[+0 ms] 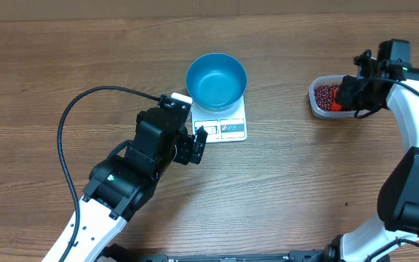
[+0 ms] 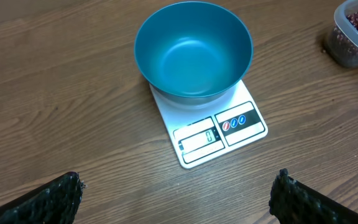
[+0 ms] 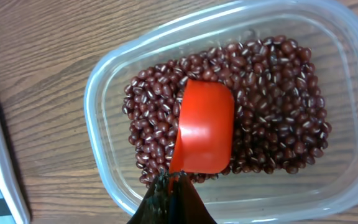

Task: Scoop item into bowl and weigh 150g on scale
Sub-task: 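Lower the red scoop into the beans with the right gripper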

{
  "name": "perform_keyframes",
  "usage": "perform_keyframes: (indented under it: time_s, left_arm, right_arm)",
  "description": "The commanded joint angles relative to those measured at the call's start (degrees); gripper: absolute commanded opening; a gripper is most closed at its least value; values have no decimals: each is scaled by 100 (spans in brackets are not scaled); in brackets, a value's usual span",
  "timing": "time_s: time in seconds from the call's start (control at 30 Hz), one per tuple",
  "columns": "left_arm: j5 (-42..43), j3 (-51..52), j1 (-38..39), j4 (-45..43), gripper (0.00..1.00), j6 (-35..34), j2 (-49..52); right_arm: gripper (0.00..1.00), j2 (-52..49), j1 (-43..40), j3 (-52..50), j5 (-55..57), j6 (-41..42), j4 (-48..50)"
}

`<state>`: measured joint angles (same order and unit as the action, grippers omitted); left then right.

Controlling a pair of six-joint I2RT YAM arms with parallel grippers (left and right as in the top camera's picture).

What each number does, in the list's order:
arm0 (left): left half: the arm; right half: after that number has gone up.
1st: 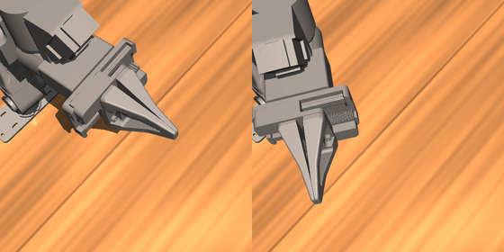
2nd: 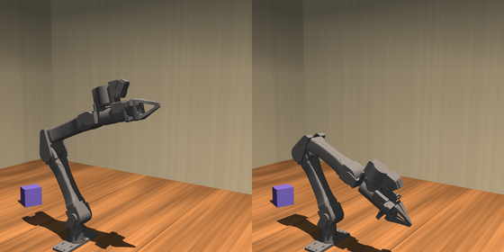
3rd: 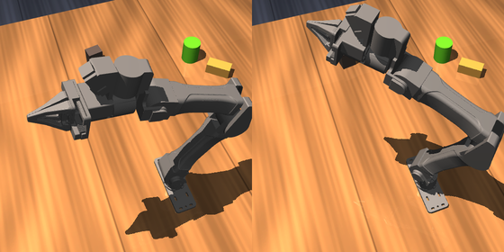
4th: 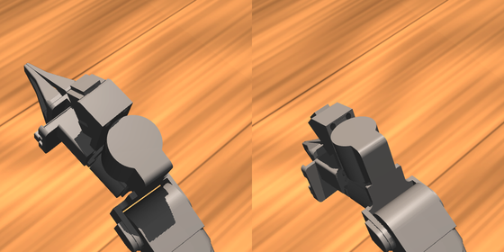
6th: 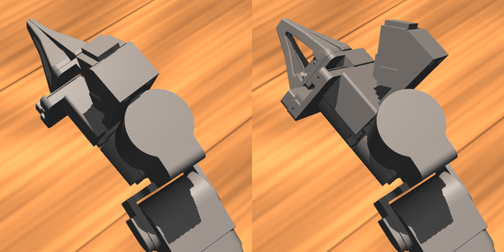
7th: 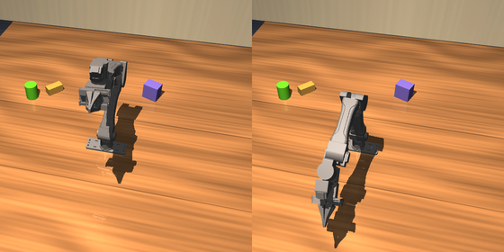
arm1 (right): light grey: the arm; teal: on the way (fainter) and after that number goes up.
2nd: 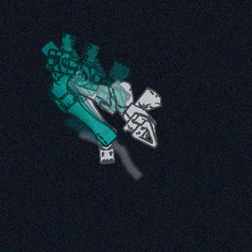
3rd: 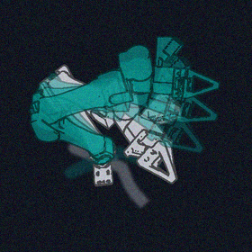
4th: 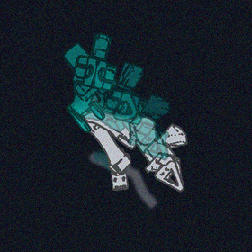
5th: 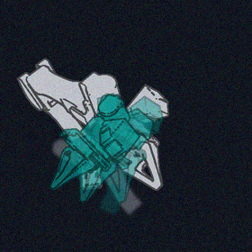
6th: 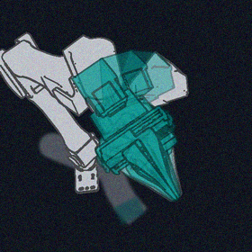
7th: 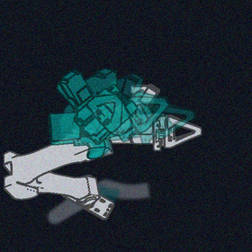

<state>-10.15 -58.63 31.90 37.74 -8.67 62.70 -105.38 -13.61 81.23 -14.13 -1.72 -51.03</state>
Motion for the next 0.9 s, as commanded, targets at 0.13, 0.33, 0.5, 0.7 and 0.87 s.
perform_keyframes:
  time_s: [0.13, 0.33, 0.5, 0.7, 0.87]
  left_arm:
    - [-76, 9, 33, -4, 99, -15, 31]
    - [-76, 9, 33, -4, 99, -15, 31]
    - [-76, 9, 33, -4, 99, -13, 31]
    - [-76, 9, 33, -4, 99, -15, 31]
    - [-76, 9, 33, -4, 99, -15, 31]
  right_arm:
    - [4, -116, -258, -181, -514, -31, -46]
    - [4, -116, -348, -299, -732, -28, 42]
    - [4, -116, -498, -385, -1064, -31, 39]
    - [4, -116, -621, -404, -1346, -96, -31]
    - [4, -116, -638, -404, -1762, -332, -92]
